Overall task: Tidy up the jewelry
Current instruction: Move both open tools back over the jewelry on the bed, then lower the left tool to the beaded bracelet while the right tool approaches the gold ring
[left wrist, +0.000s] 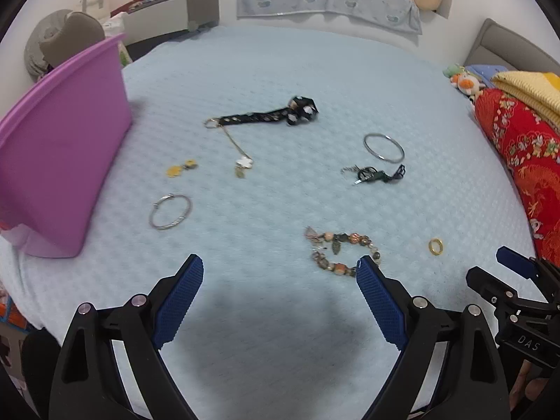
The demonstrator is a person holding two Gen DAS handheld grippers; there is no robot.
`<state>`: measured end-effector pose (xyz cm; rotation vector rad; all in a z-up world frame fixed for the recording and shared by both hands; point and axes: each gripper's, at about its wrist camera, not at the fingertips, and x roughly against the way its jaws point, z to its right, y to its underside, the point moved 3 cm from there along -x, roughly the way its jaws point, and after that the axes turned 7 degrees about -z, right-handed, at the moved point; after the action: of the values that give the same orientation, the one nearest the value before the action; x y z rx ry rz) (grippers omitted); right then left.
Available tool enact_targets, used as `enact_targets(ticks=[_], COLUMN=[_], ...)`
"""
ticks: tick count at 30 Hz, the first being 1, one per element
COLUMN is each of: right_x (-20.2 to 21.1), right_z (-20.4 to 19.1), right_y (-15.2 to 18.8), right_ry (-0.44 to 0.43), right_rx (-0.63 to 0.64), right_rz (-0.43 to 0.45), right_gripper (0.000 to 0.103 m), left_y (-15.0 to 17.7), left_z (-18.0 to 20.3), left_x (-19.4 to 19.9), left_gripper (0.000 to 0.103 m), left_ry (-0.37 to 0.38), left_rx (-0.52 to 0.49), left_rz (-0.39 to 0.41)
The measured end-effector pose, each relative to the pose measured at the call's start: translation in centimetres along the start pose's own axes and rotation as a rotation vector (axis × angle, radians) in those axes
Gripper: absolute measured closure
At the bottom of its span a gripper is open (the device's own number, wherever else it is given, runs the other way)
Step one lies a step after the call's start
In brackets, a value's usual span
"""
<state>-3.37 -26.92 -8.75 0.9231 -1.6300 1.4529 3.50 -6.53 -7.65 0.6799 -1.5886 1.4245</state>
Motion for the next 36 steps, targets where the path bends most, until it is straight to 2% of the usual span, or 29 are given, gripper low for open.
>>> enact_targets(ticks=[11,19,29,36], right_x=[-3.6,-5.4,-6.5,-7.3], right_z=[1.3,2.8,3.3,3.1], right_y=[-0.2,-0.7,-0.7,-1.0], right_ry=[-0.013,-0.045,-0.067,-0.042], right_rx=[0.047,0.009,-0.014,0.011], right_rz=[-0.038,-0.038,-0.042,-0.043], right_gripper=[0.031,0.031,0.031,0.031], left_y=[0.2,0.6,0.7,0.9], left_z=[2.5,3.4,4.7,4.9], left_x=[-4.0,-5.7,-6.5,-7.3], left_gripper=[0.016,0.016,0.016,0.016], left_ry=[0.001,0.002,0.002,-0.012], left_rx=[0.018,0.041,0.027,0.038], left_rz=[-0.052,-0.091,-0.086,-0.087])
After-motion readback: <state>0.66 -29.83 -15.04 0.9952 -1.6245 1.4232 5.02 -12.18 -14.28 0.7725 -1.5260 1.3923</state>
